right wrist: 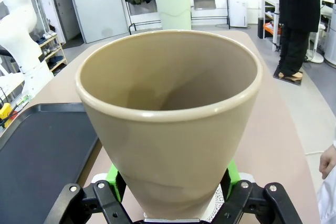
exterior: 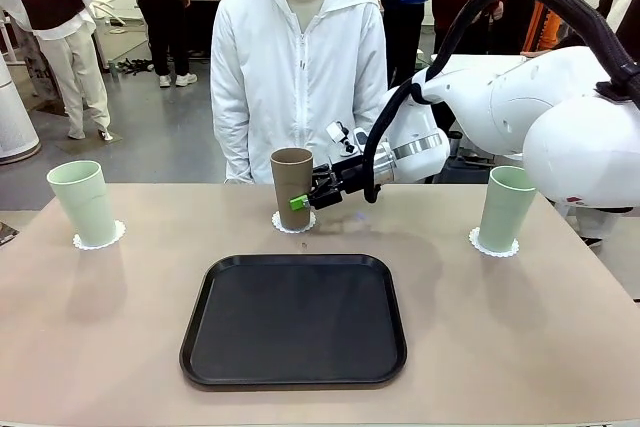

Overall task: Place coasters on the table and set cups on them.
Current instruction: Take one Reusable plastic cup from the Flat Tray and place it on a coaster set by the human.

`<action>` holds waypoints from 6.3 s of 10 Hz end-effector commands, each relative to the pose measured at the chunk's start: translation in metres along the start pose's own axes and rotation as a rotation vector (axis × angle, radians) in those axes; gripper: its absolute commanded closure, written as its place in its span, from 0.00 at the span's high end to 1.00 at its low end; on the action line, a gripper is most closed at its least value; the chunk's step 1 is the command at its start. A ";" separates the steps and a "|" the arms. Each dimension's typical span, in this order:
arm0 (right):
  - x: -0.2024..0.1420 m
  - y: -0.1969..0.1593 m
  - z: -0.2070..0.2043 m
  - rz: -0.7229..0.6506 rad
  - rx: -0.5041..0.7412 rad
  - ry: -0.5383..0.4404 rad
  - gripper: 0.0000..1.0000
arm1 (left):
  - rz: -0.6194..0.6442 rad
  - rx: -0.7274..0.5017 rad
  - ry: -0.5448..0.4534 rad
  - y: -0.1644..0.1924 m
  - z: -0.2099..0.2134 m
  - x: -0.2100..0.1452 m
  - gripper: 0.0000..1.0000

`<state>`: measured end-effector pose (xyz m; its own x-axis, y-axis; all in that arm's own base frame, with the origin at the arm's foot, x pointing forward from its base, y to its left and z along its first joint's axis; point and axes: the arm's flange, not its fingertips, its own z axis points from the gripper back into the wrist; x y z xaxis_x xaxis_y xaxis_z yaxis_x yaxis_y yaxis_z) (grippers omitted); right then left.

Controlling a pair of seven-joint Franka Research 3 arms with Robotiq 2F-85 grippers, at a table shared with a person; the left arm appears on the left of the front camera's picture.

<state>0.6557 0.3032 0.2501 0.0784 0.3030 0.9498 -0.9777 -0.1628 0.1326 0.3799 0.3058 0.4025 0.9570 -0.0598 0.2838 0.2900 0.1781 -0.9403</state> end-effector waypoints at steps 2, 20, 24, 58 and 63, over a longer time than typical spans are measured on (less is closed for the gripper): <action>0.005 -0.011 0.000 -0.022 0.038 0.034 1.00 | 0.005 0.008 0.000 -0.002 0.001 0.000 1.00; 0.025 0.024 0.054 -0.129 -0.196 0.381 1.00 | 0.005 0.008 0.000 -0.002 0.001 0.000 1.00; 0.074 0.074 0.089 -0.454 -0.534 0.622 1.00 | 0.005 0.008 0.000 -0.002 0.001 0.000 1.00; 0.045 0.341 0.379 -1.259 -0.117 -0.179 1.00 | 0.005 0.008 0.000 -0.002 0.001 0.000 1.00; 0.045 0.341 0.379 -1.259 -0.117 -0.179 1.00 | 0.005 0.008 0.000 -0.002 0.001 0.000 1.00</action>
<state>0.3996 -0.0948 0.4416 0.9734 0.0608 0.2208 -0.2289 0.2270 0.9466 0.3797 0.3062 0.4020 0.9573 -0.0588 0.2830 0.2890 0.1780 -0.9406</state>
